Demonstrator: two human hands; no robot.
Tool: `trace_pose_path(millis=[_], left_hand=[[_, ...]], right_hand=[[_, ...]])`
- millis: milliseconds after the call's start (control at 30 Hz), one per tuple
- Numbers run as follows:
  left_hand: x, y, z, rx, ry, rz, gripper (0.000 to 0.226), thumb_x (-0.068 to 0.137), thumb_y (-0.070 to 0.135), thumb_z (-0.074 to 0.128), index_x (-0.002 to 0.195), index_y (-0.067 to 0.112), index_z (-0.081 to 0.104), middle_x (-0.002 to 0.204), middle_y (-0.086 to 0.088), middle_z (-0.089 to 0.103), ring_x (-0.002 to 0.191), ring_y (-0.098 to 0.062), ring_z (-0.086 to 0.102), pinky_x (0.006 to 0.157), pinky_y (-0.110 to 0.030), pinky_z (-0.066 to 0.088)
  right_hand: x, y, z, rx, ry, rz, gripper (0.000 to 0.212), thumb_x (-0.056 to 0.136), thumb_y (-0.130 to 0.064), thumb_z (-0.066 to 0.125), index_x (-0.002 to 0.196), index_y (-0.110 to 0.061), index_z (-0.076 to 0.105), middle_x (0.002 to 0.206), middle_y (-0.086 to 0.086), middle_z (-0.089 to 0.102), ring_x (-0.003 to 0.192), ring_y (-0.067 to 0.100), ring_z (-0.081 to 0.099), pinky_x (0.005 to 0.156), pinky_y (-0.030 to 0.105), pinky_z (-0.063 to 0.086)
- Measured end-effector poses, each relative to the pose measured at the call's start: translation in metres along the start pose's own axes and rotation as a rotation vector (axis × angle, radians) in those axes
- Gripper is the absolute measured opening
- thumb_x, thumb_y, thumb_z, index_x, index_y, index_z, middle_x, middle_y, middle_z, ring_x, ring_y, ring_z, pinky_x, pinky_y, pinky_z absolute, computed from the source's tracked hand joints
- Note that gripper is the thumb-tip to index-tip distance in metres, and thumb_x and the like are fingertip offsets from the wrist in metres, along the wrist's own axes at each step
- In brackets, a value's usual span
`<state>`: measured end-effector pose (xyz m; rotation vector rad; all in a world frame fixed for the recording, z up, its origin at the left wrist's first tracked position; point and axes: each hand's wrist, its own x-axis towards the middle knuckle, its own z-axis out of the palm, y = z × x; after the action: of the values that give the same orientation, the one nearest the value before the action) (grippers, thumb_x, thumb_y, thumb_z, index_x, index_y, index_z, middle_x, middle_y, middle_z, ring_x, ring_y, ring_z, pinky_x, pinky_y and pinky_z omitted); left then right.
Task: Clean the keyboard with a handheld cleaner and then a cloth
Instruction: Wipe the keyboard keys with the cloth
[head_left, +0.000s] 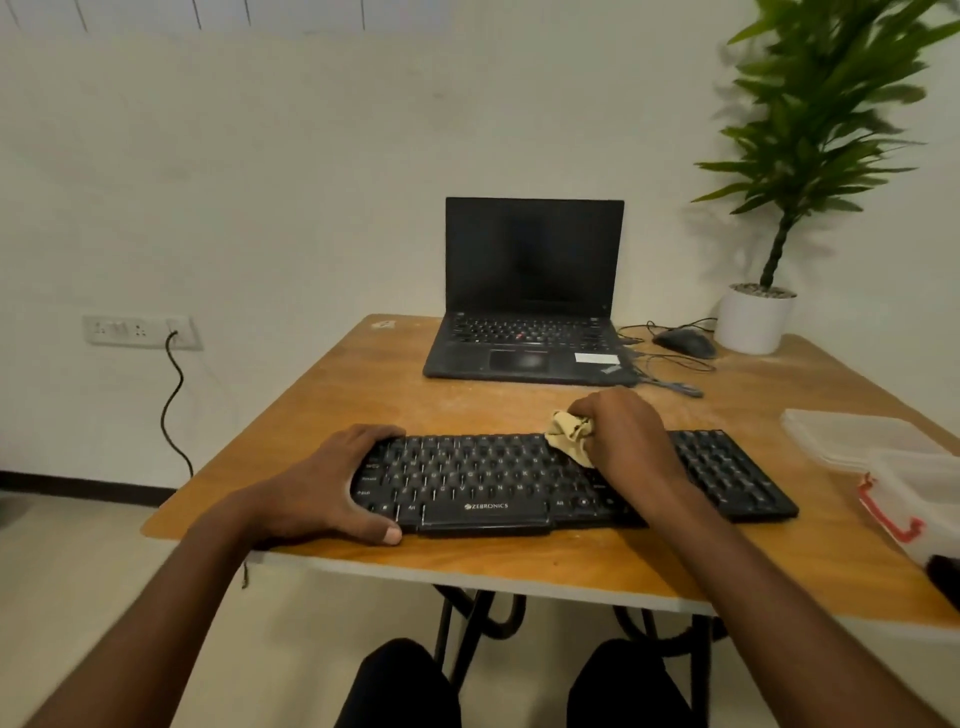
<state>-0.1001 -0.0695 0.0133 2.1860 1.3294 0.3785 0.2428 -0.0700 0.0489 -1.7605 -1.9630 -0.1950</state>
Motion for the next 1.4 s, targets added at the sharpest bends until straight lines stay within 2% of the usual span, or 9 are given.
trace_pose_path(millis=[133,267,400,567,733,933,1067,1167,1400], left_hand=[[0.0,0.002,-0.001,0.005,0.007,0.004,0.121,0.054,0.081,0.082,0.154,0.054,0.021,0.144,0.039,0.026,0.131,0.011,0.035,0.102,-0.02,0.039],[0.0,0.002,0.0,0.015,0.022,0.011,0.121,0.053,0.084,0.08,0.154,0.054,0.021,0.149,0.028,0.03,0.131,0.011,0.033,0.107,-0.027,0.039],[-0.001,0.003,0.0,0.001,0.008,0.002,0.122,0.052,0.082,0.08,0.155,0.052,0.021,0.149,0.027,0.029,0.128,0.013,0.033,0.102,-0.025,0.038],[-0.001,0.002,0.002,-0.019,-0.001,0.001,0.124,0.05,0.081,0.081,0.155,0.054,0.02,0.146,0.034,0.027,0.128,0.013,0.035,0.098,-0.019,0.04],[-0.002,0.006,0.0,-0.028,-0.001,0.009,0.113,0.052,0.079,0.083,0.147,0.06,0.023,0.134,0.053,0.023,0.122,0.026,0.032,0.101,-0.015,0.039],[-0.004,0.009,-0.001,-0.022,0.029,-0.007,0.122,0.05,0.081,0.082,0.153,0.054,0.024,0.139,0.044,0.026,0.127,0.017,0.034,0.104,-0.026,0.04],[-0.004,0.007,0.001,-0.017,0.017,-0.006,0.122,0.048,0.082,0.08,0.152,0.056,0.022,0.14,0.042,0.027,0.128,0.017,0.032,0.103,-0.028,0.038],[-0.004,0.008,0.001,-0.029,0.011,-0.016,0.122,0.046,0.082,0.081,0.15,0.057,0.023,0.136,0.047,0.024,0.125,0.02,0.032,0.101,-0.025,0.039],[-0.003,0.007,-0.001,-0.066,0.005,-0.015,0.125,0.046,0.08,0.084,0.152,0.054,0.024,0.139,0.04,0.029,0.126,0.012,0.039,0.096,-0.017,0.041]], right_hand=[[-0.009,0.0,-0.001,-0.012,-0.016,-0.004,0.037,0.083,0.0,0.07,0.111,-0.024,0.076,0.102,0.002,0.074,0.099,0.021,0.061,0.073,0.03,0.044],[-0.052,0.008,-0.018,0.008,-0.08,-0.002,0.048,0.079,0.003,0.072,0.117,-0.026,0.074,0.105,0.001,0.066,0.1,0.02,0.058,0.072,0.026,0.041],[-0.062,0.022,-0.025,-0.003,-0.151,0.034,0.054,0.075,0.001,0.079,0.12,-0.028,0.072,0.118,0.003,0.069,0.111,0.023,0.061,0.082,0.031,0.048],[-0.031,0.022,-0.013,0.001,-0.056,0.03,0.048,0.08,0.002,0.072,0.12,-0.024,0.072,0.11,0.006,0.072,0.105,0.024,0.061,0.081,0.035,0.05],[0.003,0.029,-0.002,-0.019,-0.004,0.049,0.042,0.083,0.001,0.067,0.116,-0.022,0.075,0.107,0.006,0.074,0.105,0.024,0.061,0.077,0.031,0.047],[-0.043,0.046,-0.022,-0.03,-0.121,0.013,0.05,0.08,0.004,0.07,0.119,-0.028,0.073,0.107,0.005,0.07,0.098,0.022,0.056,0.07,0.027,0.035],[-0.059,0.06,-0.025,-0.024,-0.129,0.041,0.053,0.076,0.001,0.075,0.119,-0.03,0.073,0.114,0.003,0.071,0.105,0.024,0.061,0.077,0.03,0.046],[-0.038,0.057,-0.012,-0.062,-0.071,0.055,0.052,0.079,0.0,0.073,0.123,-0.029,0.071,0.112,0.004,0.07,0.102,0.024,0.061,0.077,0.03,0.046],[0.009,0.046,0.001,-0.037,-0.015,0.053,0.039,0.083,-0.003,0.071,0.117,-0.022,0.074,0.107,0.005,0.074,0.102,0.024,0.064,0.082,0.036,0.055]])
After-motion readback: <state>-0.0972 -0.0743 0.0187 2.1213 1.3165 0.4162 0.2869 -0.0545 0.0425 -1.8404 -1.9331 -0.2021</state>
